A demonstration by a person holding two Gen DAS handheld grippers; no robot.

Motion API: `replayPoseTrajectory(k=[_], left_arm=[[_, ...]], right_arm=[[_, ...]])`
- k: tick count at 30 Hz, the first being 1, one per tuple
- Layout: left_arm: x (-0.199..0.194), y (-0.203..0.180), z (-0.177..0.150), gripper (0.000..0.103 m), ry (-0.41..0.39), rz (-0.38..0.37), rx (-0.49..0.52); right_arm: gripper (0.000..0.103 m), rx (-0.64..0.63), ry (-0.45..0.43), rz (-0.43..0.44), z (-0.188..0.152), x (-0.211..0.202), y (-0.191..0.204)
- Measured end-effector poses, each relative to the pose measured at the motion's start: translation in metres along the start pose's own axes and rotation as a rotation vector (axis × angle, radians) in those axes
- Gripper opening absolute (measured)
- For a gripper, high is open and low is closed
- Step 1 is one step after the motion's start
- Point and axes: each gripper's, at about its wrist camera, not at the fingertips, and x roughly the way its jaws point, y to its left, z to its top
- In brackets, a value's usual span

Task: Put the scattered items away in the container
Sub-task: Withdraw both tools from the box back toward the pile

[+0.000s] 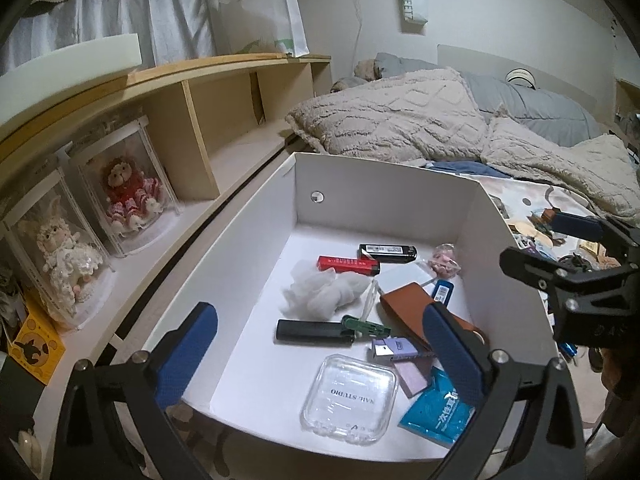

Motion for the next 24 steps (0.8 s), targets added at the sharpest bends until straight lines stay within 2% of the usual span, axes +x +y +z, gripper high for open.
replayPoseTrajectory(k=[14,24], left_arm=[[-0.005,-0.016,-0.001,0.103,-0.02,-0.015,0.01],[-0.007,-0.04,-0.004,0.103,-0.02,-0.054,0.034]], right_arm=[[0.103,0.064,-0.026,-0.044,-0.01,-0.007,-0.024],[0.103,0.072,-0.061,-0.104,-0.021,-0.031,-0.041]])
